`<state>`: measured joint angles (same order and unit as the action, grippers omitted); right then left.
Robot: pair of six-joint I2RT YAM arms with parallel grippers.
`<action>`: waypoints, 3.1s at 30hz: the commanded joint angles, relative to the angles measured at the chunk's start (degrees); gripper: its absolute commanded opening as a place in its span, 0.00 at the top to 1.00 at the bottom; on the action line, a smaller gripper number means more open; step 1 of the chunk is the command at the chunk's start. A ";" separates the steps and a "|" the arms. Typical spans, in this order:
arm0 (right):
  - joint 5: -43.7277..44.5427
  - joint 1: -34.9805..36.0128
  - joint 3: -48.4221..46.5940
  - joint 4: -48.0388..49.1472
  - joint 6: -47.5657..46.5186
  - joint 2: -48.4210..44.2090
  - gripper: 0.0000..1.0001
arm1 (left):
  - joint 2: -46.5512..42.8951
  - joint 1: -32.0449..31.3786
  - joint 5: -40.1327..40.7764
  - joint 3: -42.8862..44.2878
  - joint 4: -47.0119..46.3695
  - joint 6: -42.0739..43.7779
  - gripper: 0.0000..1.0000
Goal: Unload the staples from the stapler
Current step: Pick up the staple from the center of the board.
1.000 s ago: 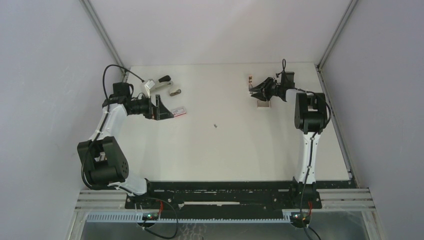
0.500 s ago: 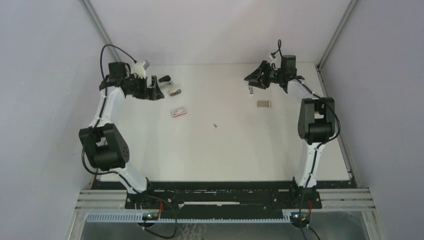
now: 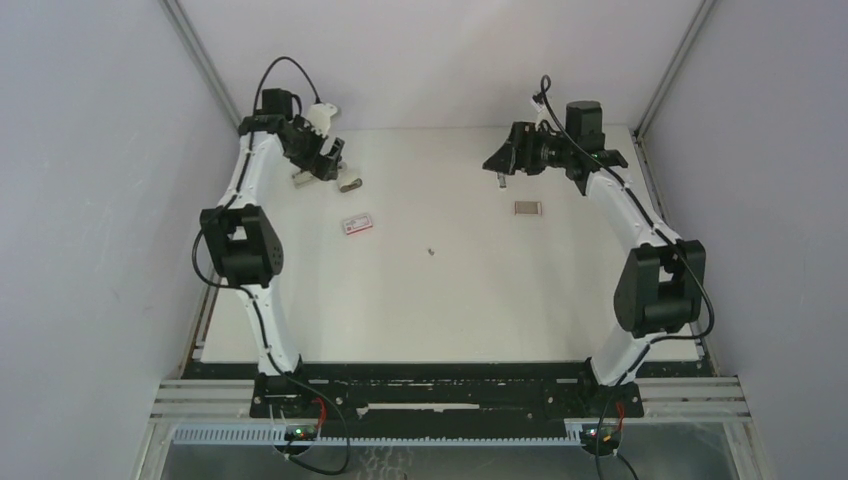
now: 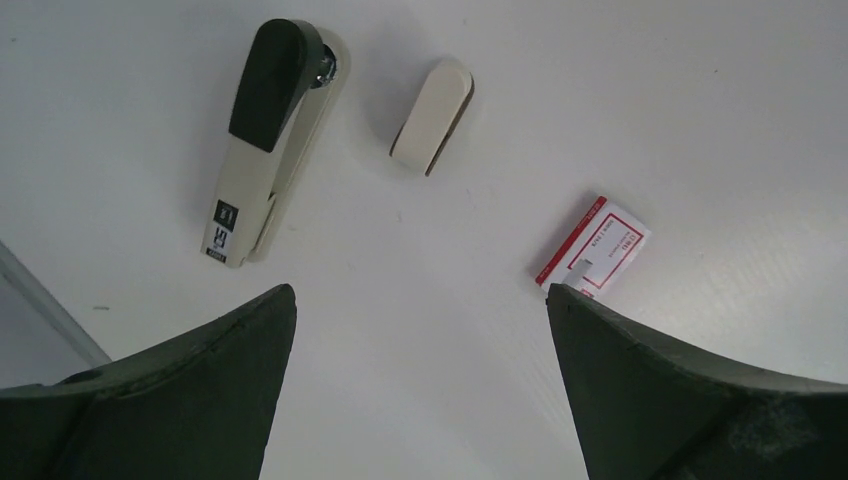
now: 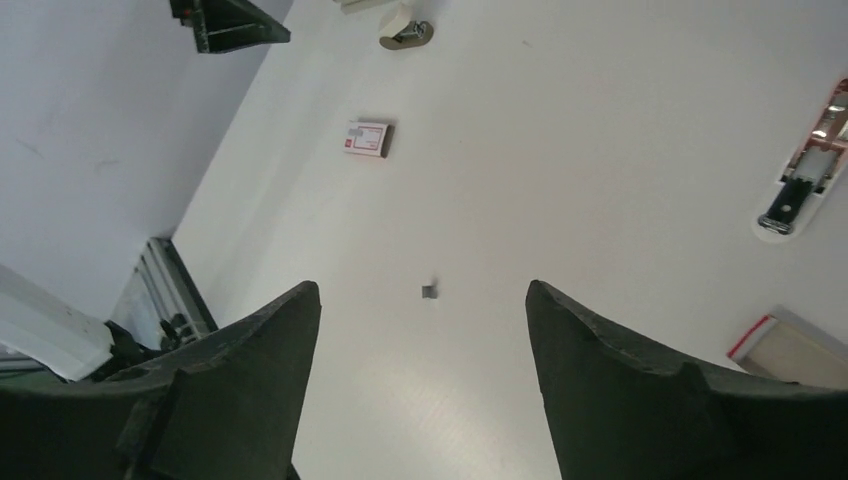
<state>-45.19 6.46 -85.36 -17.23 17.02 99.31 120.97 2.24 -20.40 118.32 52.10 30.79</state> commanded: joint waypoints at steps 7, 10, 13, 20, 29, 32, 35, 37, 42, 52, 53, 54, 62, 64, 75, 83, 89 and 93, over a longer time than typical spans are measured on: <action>2.49 -0.03 7.52 -2.44 -14.45 -13.91 0.18 | 7.07 -4.14 5.46 7.00 -2.93 6.45 0.02; 1.09 -1.15 9.51 -0.85 -13.67 -15.19 0.18 | 9.85 -4.89 5.92 9.36 -2.39 5.21 0.06; 0.15 -2.08 10.13 0.11 -12.66 -14.89 0.18 | 11.88 -5.48 4.95 10.77 -2.68 4.39 0.09; -1.22 -2.39 11.55 0.93 -11.84 -14.96 0.18 | 15.28 -5.82 3.85 14.14 -5.78 2.01 0.18; -1.76 -2.54 11.80 1.21 -11.68 -16.57 0.18 | 18.06 -5.94 -0.52 15.25 -9.18 -3.44 0.27; -2.21 -2.56 12.02 1.59 -11.28 -17.09 0.18 | 19.22 -6.09 -0.91 15.70 -9.14 -4.40 0.29; -2.66 -2.59 12.39 2.19 -10.73 -17.54 0.18 | 20.01 -6.36 -0.87 16.16 -8.05 -4.60 0.32; -2.96 -2.54 12.38 2.33 -10.48 -17.71 0.18 | 19.90 -6.37 -1.10 15.88 -7.39 -4.36 0.34; -3.40 -2.46 12.41 2.41 -9.91 -18.09 0.18 | 19.42 -6.31 0.47 14.35 -6.22 -3.39 0.34; -4.02 -2.27 12.56 2.92 -9.12 -18.33 0.18 | 21.09 -6.71 3.31 14.66 -4.58 -3.45 0.39; -4.05 -2.28 12.70 3.17 -8.91 -18.48 0.18 | 21.17 -6.71 3.38 14.73 -4.47 -3.45 0.41; -4.04 -2.24 12.87 3.36 -8.81 -18.59 0.18 | 21.09 -6.71 3.25 14.63 -4.46 -3.37 0.42; -4.20 -2.03 12.95 3.57 -8.49 -18.43 0.18 | 20.67 -6.80 2.06 14.08 -4.68 -3.84 0.60; -4.15 -1.94 12.95 3.46 -8.56 -18.45 0.18 | 20.54 -6.75 1.88 14.07 -4.93 -4.23 0.62; -3.82 -1.19 12.91 3.49 -8.66 -18.19 0.18 | 16.83 -6.73 -1.02 11.22 -8.12 -6.79 0.89; -3.52 0.86 12.90 4.53 -6.54 -16.87 0.17 | 10.58 -6.79 -6.12 7.66 -10.96 -9.20 0.97; -4.83 1.70 12.90 7.58 1.54 -14.15 0.17 | 4.72 -6.94 -11.86 3.79 -11.05 -10.13 1.00; -5.81 2.22 12.85 10.27 6.99 -12.00 0.19 | -1.37 -7.75 -17.61 -1.63 -10.84 -8.93 1.00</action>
<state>-49.32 8.05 -72.25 -12.14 16.27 85.54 129.01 -4.27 -29.69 121.56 42.70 21.91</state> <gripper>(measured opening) 0.819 0.308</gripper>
